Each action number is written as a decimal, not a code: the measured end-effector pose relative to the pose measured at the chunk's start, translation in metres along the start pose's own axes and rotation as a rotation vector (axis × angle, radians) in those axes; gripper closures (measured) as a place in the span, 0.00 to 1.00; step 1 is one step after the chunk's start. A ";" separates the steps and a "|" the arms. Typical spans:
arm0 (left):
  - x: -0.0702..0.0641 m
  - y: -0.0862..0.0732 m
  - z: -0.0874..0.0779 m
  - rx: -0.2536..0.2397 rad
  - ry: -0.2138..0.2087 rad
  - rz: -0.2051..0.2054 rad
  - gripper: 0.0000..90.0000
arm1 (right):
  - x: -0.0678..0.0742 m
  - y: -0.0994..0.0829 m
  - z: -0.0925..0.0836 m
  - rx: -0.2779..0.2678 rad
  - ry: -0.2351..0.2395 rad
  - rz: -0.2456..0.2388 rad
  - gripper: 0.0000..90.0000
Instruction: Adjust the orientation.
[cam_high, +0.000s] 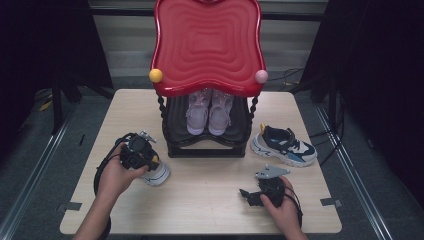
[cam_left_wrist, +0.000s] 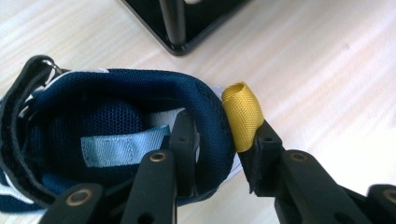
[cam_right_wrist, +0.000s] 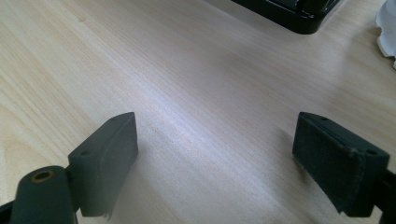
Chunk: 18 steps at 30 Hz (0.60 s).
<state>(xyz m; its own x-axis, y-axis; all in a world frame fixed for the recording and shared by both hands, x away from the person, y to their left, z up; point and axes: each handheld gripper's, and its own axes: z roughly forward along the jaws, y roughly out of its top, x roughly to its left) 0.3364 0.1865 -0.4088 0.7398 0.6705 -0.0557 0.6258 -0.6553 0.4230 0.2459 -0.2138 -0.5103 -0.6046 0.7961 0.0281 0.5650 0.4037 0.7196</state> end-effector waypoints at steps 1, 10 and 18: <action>0.000 -0.002 -0.001 0.006 -0.006 0.004 0.76 | 0.000 0.000 0.000 0.000 0.000 0.000 0.15; -0.002 -0.015 -0.011 0.060 -0.039 0.070 0.77 | 0.000 0.000 0.000 -0.001 0.000 -0.003 0.15; -0.006 -0.025 -0.018 0.100 -0.066 0.098 0.77 | 0.000 0.000 0.000 -0.001 0.000 -0.002 0.15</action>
<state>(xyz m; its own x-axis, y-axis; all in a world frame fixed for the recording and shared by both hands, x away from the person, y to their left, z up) 0.3117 0.2050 -0.4031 0.8112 0.5793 -0.0792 0.5687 -0.7503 0.3371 0.2461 -0.2138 -0.5103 -0.6058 0.7952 0.0265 0.5631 0.4050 0.7204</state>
